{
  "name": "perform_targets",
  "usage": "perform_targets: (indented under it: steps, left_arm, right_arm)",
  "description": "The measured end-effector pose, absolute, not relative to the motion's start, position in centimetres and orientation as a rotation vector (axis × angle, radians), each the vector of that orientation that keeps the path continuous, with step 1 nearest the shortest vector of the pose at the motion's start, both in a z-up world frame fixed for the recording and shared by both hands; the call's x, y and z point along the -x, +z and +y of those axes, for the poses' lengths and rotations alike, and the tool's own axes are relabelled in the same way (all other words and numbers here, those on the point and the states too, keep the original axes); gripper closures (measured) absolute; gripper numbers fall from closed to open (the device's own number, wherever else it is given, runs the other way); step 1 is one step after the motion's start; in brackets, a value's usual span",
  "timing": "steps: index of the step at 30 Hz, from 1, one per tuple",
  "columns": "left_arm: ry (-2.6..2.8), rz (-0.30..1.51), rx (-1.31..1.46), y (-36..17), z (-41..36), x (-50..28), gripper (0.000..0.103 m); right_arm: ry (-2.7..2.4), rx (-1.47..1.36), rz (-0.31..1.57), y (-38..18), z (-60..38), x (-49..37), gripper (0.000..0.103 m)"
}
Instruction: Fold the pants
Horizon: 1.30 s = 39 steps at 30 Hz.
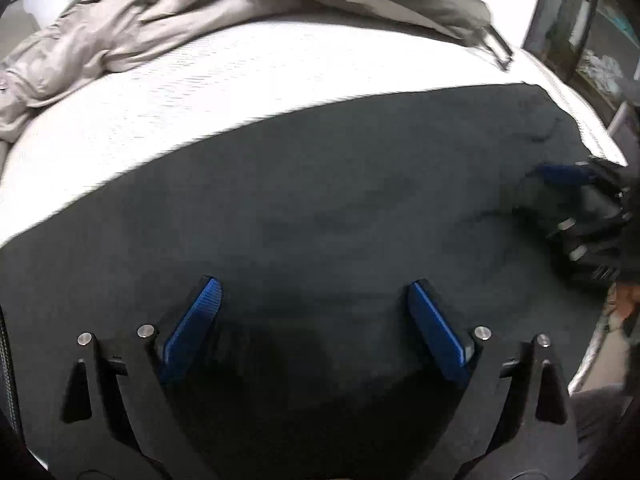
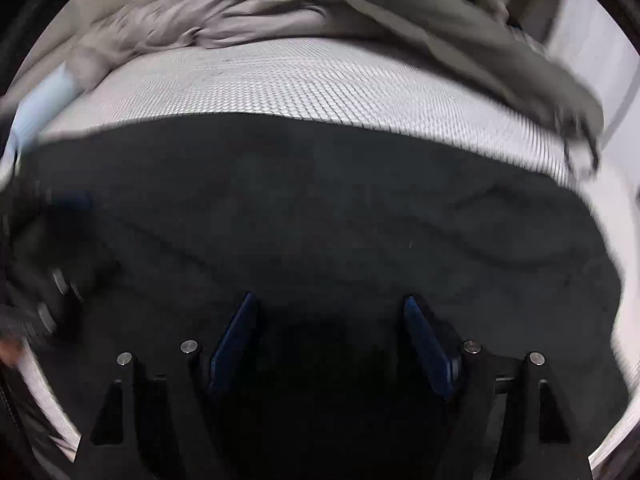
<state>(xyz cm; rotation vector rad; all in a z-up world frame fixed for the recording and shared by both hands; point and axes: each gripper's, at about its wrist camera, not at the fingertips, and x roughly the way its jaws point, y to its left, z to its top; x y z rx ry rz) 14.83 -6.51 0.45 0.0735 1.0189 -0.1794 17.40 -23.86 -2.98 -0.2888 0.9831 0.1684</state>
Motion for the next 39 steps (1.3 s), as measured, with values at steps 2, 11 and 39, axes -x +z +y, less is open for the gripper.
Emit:
perform_targets:
  steps: [2,11,39]
  left_arm:
    - [-0.103,1.022,-0.088,0.5,-3.1,-15.0,0.009]
    - [0.18,1.011,0.018,0.6,12.1,-11.4,0.007]
    - [-0.077,0.956,0.029,2.8,-0.8,-13.1,0.016]
  right_arm:
    - [0.087,0.284,0.983,-2.3,-26.2,-17.3,0.024]
    - [-0.141,0.251,0.944,-1.9,-33.8,-17.0,0.025]
    - [0.022,0.122,0.938,0.0,-30.7,-15.9,0.022]
